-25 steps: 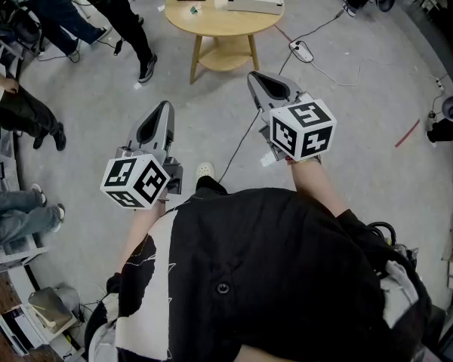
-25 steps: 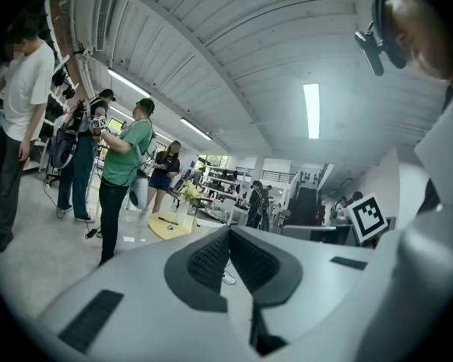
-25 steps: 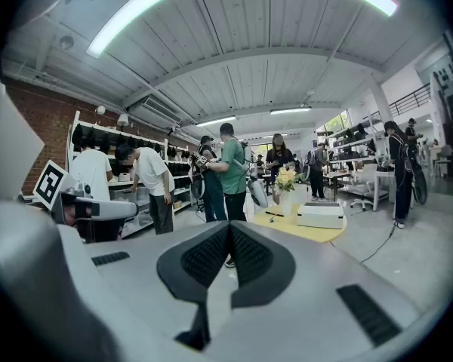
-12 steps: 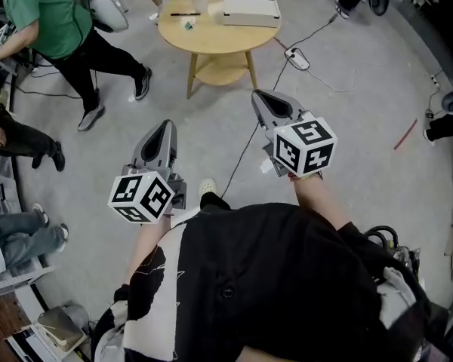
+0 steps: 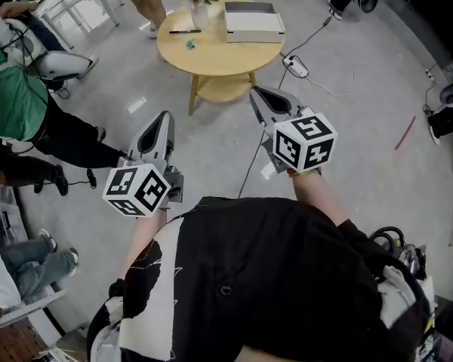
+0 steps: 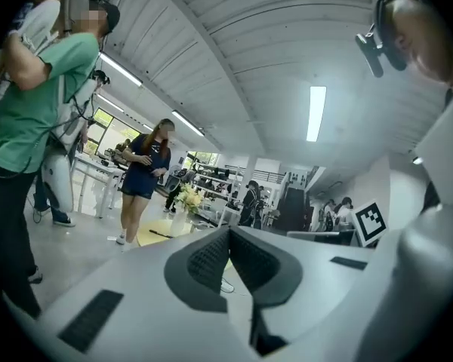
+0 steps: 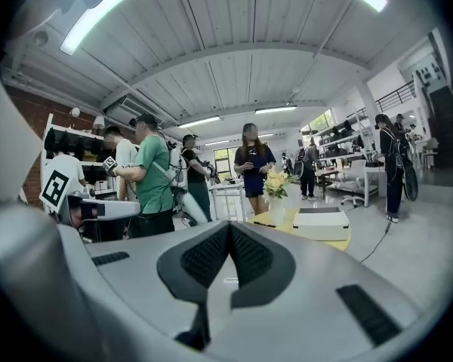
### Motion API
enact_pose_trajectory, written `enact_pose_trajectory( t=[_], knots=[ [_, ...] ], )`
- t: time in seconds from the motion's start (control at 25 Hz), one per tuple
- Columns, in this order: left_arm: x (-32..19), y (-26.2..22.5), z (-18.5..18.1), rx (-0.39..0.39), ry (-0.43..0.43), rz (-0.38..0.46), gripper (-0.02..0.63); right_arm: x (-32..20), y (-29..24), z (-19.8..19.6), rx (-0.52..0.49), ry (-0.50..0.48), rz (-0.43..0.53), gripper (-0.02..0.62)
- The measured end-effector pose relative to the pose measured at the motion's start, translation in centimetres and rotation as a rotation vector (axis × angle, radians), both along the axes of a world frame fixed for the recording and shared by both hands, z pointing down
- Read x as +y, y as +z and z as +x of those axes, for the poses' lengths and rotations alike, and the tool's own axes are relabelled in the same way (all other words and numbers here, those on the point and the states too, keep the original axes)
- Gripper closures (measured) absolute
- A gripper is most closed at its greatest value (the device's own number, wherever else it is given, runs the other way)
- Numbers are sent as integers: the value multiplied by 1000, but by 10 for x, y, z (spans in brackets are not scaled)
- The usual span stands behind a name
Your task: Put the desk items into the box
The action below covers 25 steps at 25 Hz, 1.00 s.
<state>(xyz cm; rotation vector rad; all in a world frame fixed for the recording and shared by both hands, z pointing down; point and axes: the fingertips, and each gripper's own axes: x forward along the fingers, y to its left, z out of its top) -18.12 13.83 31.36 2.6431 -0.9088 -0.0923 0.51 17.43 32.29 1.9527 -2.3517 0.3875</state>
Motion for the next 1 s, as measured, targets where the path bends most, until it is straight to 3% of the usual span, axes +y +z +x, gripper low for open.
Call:
enact_pose_trajectory(
  t=[0.32,0.52,0.72,1.0],
  knots=[
    [-66,-7,-22,4,35,19,595,-63,-8,-28,1,6,27,591],
    [-86,3,-31,3,40,-17,595,-77,13,-45,14,-13,-46,591],
    [-104,16,-25,-8,56,-67,595,-96,26,-38,4,-1,-103,591],
    [-150,32,-14,-7,14,-82,595,-151,43,-25,10,-49,-123,591]
  ],
)
